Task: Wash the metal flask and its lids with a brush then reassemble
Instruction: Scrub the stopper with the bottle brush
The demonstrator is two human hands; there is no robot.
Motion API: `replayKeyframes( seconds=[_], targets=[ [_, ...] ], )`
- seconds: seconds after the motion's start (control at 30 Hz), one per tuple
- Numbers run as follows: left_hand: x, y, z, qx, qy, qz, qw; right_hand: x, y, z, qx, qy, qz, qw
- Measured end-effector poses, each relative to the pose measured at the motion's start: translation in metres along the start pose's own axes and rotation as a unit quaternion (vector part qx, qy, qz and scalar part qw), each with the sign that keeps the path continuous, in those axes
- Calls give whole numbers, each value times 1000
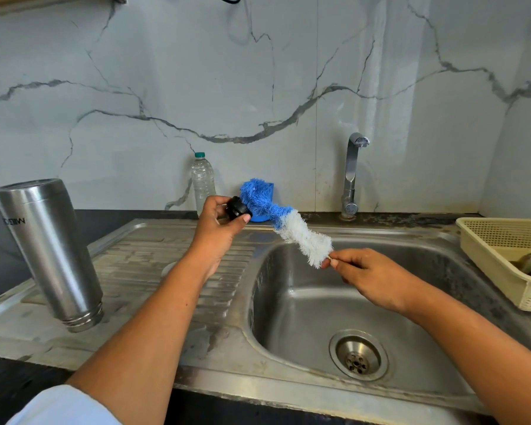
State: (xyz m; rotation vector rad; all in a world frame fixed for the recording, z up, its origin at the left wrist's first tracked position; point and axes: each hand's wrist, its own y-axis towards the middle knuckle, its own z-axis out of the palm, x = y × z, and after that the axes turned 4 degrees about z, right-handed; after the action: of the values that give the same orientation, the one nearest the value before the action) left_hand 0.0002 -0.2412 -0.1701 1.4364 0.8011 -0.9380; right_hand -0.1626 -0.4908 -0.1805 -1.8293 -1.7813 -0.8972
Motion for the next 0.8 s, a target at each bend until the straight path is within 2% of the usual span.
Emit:
replayKeyframes(
  seconds=[0.23,0.33,0.43,0.5,0.6,0.7,0.8],
  targets=[
    [0,0,4,33,158,87,983,-1,1,1,1,-4,-4,1000],
    [2,0,8,40,181,103,977,-3,2,1,-3,0,-6,1000],
    [3,1,9,26,111,74,991,-5,4,0,-11,2,-7,1000],
    [1,2,8,8,0,16,1000,-4,4,-1,-10,-5,-5,1000],
    [-3,3,6,-8,-139,-45,989,-1,3,0,-7,-13,-9,1000],
    [-4,0,6,26,-165,-71,983,3,2,3,-5,-16,-14,1000],
    [1,-5,13,68,-106,-76,989,3,3,7,-4,-25,-15,1000]
  ],
)
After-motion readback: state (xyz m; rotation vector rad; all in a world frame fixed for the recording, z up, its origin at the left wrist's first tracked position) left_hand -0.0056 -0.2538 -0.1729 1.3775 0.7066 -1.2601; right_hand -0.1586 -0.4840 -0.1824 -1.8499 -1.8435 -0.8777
